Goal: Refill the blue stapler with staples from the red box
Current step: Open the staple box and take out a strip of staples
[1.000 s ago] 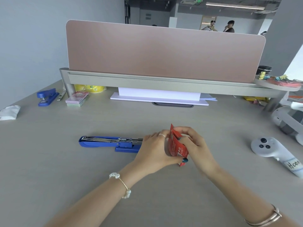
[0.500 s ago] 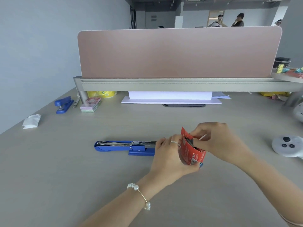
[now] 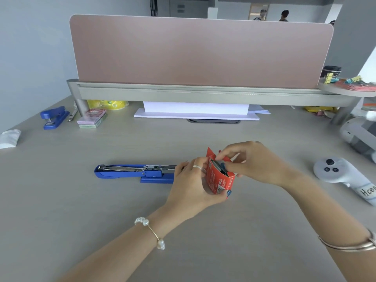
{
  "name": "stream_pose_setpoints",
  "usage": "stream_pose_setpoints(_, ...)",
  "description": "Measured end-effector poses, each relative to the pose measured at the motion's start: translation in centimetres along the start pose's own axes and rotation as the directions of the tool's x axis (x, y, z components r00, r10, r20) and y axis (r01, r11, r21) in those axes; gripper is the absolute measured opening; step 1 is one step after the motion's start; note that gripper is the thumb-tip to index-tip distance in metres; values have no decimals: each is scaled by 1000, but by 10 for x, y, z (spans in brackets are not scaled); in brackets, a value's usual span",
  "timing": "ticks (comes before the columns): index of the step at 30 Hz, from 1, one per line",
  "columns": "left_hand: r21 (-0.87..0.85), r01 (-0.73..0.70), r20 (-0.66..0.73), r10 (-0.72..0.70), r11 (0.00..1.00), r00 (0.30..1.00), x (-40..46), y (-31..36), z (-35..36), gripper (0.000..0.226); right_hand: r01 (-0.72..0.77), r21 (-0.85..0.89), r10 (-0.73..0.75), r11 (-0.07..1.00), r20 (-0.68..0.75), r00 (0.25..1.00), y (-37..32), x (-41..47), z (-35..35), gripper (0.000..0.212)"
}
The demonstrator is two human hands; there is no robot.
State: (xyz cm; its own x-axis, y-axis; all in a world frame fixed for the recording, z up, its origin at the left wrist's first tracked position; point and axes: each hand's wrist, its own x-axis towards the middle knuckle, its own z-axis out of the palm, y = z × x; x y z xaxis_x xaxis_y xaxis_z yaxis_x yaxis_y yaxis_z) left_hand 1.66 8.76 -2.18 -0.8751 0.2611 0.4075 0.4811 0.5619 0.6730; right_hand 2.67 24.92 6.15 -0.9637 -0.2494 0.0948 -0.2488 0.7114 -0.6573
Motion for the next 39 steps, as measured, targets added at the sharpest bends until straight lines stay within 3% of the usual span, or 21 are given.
stream_pose_setpoints(6,17,-27,-8,27,999,1000,-1,1,2,61,48,-199,-52,979,-16,998,-3,-1,13,25)
stream_pose_setpoints(18,64,-68,-5,69,996,998,-3,2,1,64,9,-174,4,985,74,997,-4,1,6,21)
stream_pose_setpoints(24,78,-76,-25,78,994,997,-2,-1,2,64,31,-230,-39,973,-31,999,-5,1,14,18)
stream_pose_setpoints(29,77,-88,-21,90,993,996,0,-3,4,64,138,-503,-232,853,-129,964,-5,0,20,17)
stream_pose_setpoints(33,83,-84,-8,85,993,996,1,-6,5,64,267,-607,-420,748,-122,899,-3,0,23,14)
stream_pose_setpoints(37,66,-83,-9,84,994,996,1,-6,5,62,294,-543,-436,787,-152,887,0,0,20,13)
stream_pose_setpoints(39,56,-77,-12,77,995,997,1,-6,4,64,300,-398,-402,867,-200,894,2,1,15,10)
